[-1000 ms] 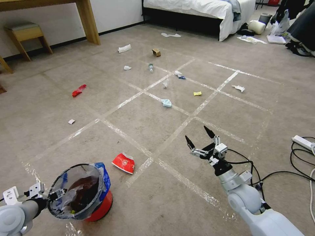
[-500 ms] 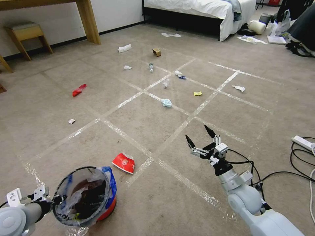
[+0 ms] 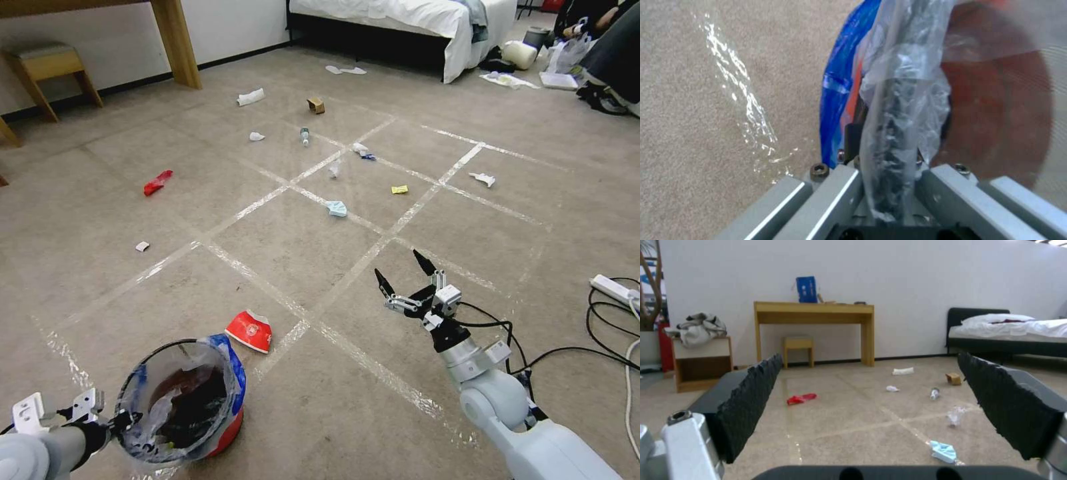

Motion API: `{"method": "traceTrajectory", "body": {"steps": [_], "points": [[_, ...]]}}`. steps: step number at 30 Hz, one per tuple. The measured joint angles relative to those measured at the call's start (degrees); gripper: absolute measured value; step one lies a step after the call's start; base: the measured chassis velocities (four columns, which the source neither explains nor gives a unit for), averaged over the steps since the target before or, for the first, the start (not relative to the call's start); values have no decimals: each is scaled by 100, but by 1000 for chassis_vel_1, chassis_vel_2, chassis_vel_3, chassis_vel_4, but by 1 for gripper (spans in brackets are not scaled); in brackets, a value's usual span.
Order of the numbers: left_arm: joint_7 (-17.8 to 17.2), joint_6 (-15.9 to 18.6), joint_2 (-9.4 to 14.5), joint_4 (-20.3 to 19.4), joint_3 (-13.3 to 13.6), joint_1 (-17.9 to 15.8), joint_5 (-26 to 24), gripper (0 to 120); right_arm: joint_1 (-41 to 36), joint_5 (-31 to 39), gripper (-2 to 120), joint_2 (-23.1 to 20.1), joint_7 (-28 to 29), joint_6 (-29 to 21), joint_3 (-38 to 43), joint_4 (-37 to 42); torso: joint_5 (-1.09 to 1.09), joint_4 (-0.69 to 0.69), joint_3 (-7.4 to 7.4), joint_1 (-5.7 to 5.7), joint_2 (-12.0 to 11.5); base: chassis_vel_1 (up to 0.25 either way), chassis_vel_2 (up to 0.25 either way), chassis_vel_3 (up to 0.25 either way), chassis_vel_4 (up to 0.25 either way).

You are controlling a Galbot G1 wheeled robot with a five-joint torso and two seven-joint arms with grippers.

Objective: Pick up the trash bin and place the garbage on the floor into it.

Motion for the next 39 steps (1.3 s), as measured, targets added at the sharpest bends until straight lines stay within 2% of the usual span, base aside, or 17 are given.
{"method": "traceTrajectory", "body": {"steps": [7, 9, 12, 15, 18, 19, 21, 22, 23, 24, 26, 27, 28, 31, 39], "points": [[-153, -120, -203, -284, -265, 43, -56, 0, 288, 111, 100, -47, -94, -33, -208, -162, 0, 1, 0, 0, 0, 0, 0, 0, 0], [-304, -169, -277, -434, -464, 0, -196, 0, 532, 270, 100, -88, -257, -63, -385, -269, 0, 1, 0, 0, 0, 0, 0, 0, 0], [-356, -176, -287, -499, -543, -6, -256, 0, 639, 347, 100, -105, -342, -71, -471, -324, 0, 0, 0, 0, 1, 0, 0, 0, 0], [-434, -183, -288, -622, -686, -9, -359, 0, 949, 601, 100, -145, -615, -78, -690, -496, 2, 2, -1, 0, 1, 0, 0, 0, 0], [-564, -182, -249, -758, -921, -108, -614, 0, 1656, 1325, 100, -244, -1275, -340, -1150, -978, 2, 3, 0, 0, 1, 0, 0, 0, 0], [-564, -182, -249, -758, -921, -108, -614, 0, 1656, 1325, 100, -244, -1275, -340, -1150, -978, 2, 3, 0, 0, 1, 0, 0, 0, 0], [-617, -199, -185, -732, -927, -242, -663, 0, 1943, 1610, 100, -314, -1897, -446, -1229, -1239, 0, 2, -1, 0, 1, 0, 0, 0, 0], [-617, -199, -185, -732, -927, -242, -663, 0, 1943, 1610, 100, -314, -1897, -446, -1229, -1239, 0, 2, -1, 0, 1, 0, 0, 0, 0], [-630, -206, -174, -704, -914, -315, -676, 0, 2083, 1850, 100, -361, -2406, -506, -1271, -1438, 0, 0, 0, 0, 1, 0, 0, 0, 0], [-630, -206, -174, -704, -914, -315, -676, 0, 2083, 1850, 100, -361, -2406, -506, -1271, -1438, 0, 0, 0, 0, 1, 0, 0, 0, 0], [-631, -206, -186, -659, -887, -375, -668, 0, 2195, 2053, 100, -407, -2971, -604, -1287, -1664, 0, 1, 0, 0, 1, 0, 0, 0, 0], [-631, -206, -186, -659, -887, -375, -668, 0, 2195, 2053, 100, -407, -2971, -604, -1287, -1664, 0, 1, 0, 0, 1, 0, 0, 0, 0], [-632, -207, -194, -628, -859, -407, -655, 0, 2214, 2112, 100, -425, -3236, -648, -1287, -1781, 0, 2, 0, 0, 1, 0, 0, 0, 0], [-620, -211, -223, -584, -829, -451, -600, 0, 2222, 2133, 100, -433, -3550, -664, -1292, -1974, 1, 0, 0, -1, 2, 0, 0, 0, 0], [-577, -222, -337, -612, -783, -462, -426, 0, 2234, 2114, 100, -419, -3650, -653, -1280, -2107, 1, 1, 0, -1, 2, 0, 0, 0, 0]]}}
